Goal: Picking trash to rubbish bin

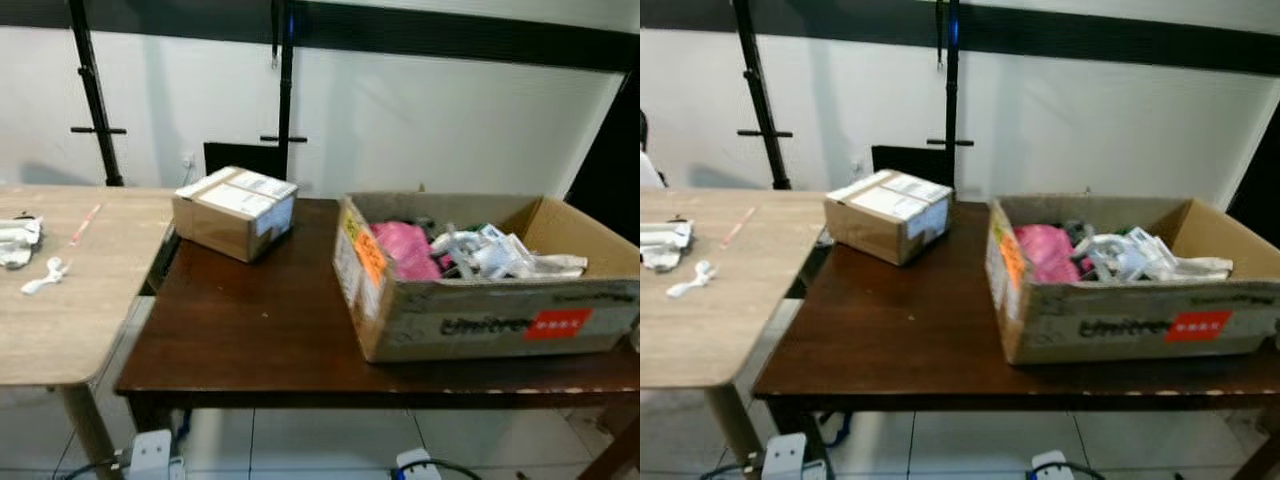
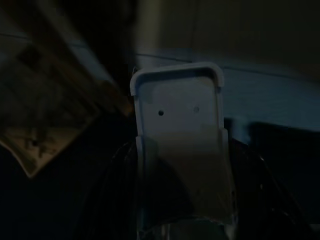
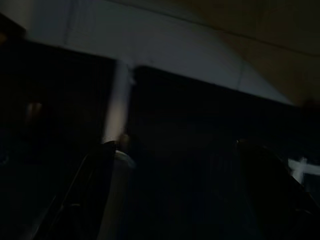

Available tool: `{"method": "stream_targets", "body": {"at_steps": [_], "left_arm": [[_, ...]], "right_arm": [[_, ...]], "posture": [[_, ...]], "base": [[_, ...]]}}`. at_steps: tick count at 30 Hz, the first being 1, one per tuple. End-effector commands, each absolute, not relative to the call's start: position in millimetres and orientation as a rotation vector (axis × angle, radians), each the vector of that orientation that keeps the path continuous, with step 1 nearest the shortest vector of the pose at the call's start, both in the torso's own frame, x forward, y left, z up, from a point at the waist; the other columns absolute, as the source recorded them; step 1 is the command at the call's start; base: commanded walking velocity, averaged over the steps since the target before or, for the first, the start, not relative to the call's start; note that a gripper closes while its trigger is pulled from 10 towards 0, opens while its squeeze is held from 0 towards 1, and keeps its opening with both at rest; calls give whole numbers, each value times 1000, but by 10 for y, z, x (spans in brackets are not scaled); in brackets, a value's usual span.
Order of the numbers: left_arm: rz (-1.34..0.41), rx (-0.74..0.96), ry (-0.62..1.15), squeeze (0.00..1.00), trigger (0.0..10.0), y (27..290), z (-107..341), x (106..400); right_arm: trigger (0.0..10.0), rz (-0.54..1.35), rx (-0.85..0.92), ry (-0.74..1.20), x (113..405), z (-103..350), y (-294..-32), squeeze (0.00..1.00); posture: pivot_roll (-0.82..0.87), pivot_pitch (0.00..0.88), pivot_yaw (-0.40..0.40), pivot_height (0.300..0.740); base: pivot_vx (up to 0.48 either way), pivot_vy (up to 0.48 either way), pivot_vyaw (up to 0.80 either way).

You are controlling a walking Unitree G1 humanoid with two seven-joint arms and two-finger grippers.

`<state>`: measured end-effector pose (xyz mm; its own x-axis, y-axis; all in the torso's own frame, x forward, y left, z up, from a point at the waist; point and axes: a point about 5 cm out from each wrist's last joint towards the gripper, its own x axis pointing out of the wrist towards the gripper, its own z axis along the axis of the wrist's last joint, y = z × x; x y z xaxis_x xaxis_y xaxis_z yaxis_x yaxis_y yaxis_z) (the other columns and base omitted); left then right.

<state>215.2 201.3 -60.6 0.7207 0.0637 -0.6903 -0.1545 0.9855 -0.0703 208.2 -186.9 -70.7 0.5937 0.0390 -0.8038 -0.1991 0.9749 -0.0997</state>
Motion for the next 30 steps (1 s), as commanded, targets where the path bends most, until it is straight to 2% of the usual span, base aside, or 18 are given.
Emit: {"method": "stream_targets", "body": {"at_steps": [1, 30], "left_arm": [[109, -111, 752, 0, 10000, 2012, -592, 2176], [65, -94, 746, 0, 10000, 1915, -578, 2227]], "right_arm": [[10000, 140, -192, 925, 2090, -702, -1875, 0], [10000, 149, -222, 909, 2158, -657, -1916, 0]], "posture": [[38, 21, -44, 740], [15, 0, -40, 740]], "base": [[0, -480, 0], [0, -480, 0]]}}
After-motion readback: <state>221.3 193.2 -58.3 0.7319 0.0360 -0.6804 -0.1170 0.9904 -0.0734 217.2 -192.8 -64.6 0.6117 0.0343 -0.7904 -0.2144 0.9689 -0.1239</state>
